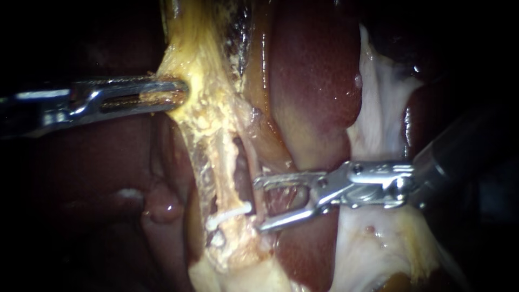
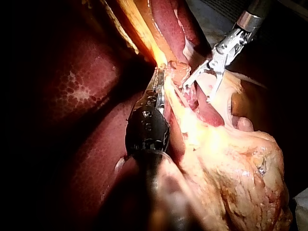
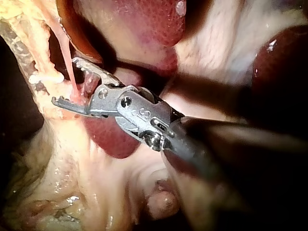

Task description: Going back first clip left tube

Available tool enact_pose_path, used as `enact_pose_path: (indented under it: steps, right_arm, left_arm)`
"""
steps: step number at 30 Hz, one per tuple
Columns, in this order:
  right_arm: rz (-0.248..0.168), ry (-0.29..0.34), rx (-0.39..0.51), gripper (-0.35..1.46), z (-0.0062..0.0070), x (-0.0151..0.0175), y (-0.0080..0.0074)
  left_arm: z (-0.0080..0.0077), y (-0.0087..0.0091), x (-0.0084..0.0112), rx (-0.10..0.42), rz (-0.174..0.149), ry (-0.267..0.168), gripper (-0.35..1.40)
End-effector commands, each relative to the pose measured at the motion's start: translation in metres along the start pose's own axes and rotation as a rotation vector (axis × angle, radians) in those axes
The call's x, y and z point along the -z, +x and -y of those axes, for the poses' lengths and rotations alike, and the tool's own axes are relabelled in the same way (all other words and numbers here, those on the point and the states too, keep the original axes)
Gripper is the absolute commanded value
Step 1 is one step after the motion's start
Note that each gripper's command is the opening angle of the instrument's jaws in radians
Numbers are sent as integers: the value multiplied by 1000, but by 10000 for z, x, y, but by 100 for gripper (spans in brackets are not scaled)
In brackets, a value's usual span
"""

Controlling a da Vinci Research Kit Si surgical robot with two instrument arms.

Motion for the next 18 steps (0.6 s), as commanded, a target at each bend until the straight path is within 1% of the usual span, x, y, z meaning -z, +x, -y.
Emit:
enact_pose_path:
  steps: [1,2,6,9,13,16,18]
  right_arm:
    - [-9,-3,11,60,0,7,5]
    - [-17,-8,27,60,0,17,12]
    - [-24,-18,55,60,3,41,31]
    - [-35,-23,70,60,7,54,41]
    - [-43,-21,84,60,12,62,49]
    - [-43,-21,90,60,14,62,49]
    - [-45,-22,96,60,13,62,49]
  left_arm:
    - [-1,1,-2,-1,1,0,-35]
    - [-2,3,-3,-1,1,0,-35]
    - [-6,5,-7,-3,2,0,-35]
    - [-10,5,-9,-4,2,1,-35]
    - [-19,10,-15,-7,3,1,-35]
    - [-27,18,-25,-11,8,0,-35]
    - [-32,24,-32,-21,2,-4,-35]
